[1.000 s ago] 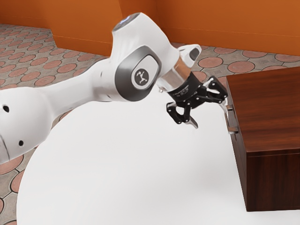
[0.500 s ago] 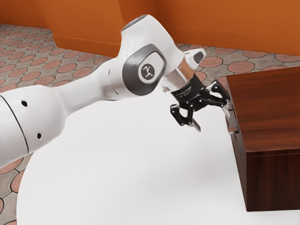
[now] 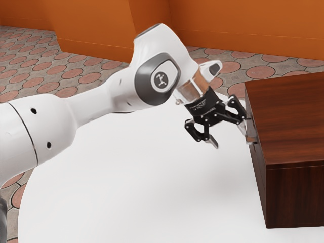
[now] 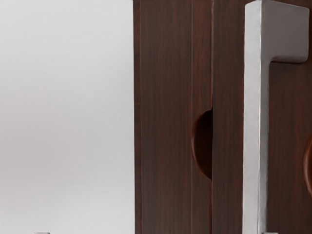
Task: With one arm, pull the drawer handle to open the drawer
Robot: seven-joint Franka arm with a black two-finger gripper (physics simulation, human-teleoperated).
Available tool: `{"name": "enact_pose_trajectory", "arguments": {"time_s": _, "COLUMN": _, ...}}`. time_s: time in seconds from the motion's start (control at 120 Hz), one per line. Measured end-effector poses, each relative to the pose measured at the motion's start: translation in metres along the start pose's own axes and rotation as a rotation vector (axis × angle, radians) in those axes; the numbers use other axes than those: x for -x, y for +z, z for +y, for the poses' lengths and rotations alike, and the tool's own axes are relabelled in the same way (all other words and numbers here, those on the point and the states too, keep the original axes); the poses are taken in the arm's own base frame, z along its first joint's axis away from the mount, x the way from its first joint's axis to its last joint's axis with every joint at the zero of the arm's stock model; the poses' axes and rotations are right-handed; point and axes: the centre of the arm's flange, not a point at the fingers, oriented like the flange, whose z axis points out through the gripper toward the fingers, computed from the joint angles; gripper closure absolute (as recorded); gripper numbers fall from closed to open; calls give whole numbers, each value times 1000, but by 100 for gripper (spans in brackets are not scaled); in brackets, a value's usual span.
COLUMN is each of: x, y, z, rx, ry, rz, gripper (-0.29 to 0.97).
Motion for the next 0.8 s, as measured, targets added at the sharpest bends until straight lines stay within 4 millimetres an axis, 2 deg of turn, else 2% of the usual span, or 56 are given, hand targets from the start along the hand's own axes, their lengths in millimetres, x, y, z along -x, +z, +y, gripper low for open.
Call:
{"name": "enact_pose_trajectory", "arguments": {"time_s": 0.117, "x": -5, "y": -1, "z": 10, "rx": 16, "ry": 23, "rz": 14, "gripper": 15}}
{"name": "enact_pose_trajectory", "arguments": {"time_s": 0.292, "x": -35, "y": 1, "z": 6, "rx": 52, "ry": 24, "rz": 23, "gripper": 15}}
{"name": "enact_pose_trajectory", "arguments": {"time_s": 0.55, "x": -38, "y": 12, "z": -2, "rx": 23, "ry": 46, "rz": 18, "gripper": 17}}
{"name": "enact_pose_trajectory", "arguments": {"time_s": 0.8, "x": -38, "y": 16, "z": -10, "rx": -2, "ry": 56, "rz": 17, "gripper": 28}}
